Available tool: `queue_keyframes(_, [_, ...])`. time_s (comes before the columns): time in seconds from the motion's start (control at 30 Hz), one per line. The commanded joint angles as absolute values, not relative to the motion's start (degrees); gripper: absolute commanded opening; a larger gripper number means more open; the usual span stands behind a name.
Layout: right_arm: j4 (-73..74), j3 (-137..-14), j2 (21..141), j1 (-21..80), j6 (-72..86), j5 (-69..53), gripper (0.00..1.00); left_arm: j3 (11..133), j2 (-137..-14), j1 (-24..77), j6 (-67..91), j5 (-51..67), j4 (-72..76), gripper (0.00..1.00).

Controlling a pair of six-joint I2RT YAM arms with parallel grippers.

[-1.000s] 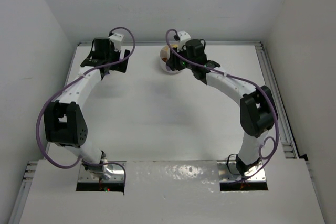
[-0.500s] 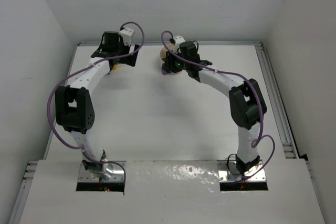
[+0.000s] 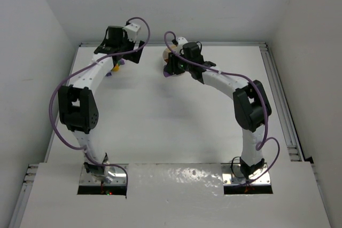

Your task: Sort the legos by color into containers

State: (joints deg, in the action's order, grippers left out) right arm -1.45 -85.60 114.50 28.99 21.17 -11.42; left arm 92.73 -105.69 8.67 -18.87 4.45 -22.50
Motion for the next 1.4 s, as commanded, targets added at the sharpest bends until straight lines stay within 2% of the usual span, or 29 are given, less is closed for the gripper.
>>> queue_keyframes(0.0, [-4.22,-85.78,112.85,28.92,20.3,-12.48,0.0,95.45,-106.26,9.84,-19.6,4.04,-23.02,0.98])
queue_keyframes(0.8, [-4.13,-85.78,109.6,27.95,20.21,-13.1,0.0,97.91,-107.4,11.07,-17.23,0.27,-24.52,0.98])
queue_keyframes(0.97, [-5.18,-87.98,109.51,25.93,21.27,-13.01,0.0,94.67,-104.51,11.07,-17.14,-2.1,-23.73,0.99])
queue_keyframes(1.2, [-8.69,-103.76,118.02,22.77,18.38,-2.74,0.0,88.87,-100.73,11.07,-14.86,-5.27,-22.41,1.0])
queue_keyframes(1.37, [-11.25,-111.87,125.85,22.59,13.63,-0.79,0.0,86.14,-98.79,10.99,-14.59,-6.76,-21.97,1.0])
